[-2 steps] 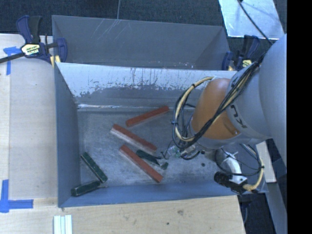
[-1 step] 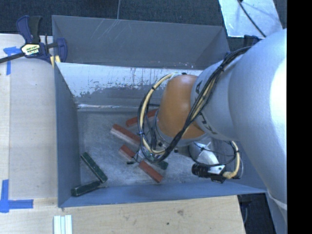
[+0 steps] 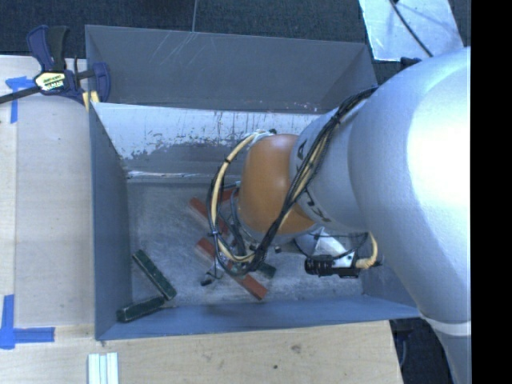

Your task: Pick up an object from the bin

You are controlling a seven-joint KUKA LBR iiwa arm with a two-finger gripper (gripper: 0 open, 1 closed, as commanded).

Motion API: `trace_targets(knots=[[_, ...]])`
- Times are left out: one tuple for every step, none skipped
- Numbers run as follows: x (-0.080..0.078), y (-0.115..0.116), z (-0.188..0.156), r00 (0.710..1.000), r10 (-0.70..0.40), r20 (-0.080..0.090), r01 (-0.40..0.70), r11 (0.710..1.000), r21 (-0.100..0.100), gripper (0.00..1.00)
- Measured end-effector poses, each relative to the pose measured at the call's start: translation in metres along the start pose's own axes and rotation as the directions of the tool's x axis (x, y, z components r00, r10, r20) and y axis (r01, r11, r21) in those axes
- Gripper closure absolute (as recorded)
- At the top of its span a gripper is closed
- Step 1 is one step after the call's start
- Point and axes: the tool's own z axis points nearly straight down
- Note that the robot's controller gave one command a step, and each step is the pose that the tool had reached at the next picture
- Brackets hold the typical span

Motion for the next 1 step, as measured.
trace_targets(knots=[[-0.0023, 0.0017, -0.0041, 1.0, 0.003, 0.007, -0.003, 1.0, -0.007, 1.0]])
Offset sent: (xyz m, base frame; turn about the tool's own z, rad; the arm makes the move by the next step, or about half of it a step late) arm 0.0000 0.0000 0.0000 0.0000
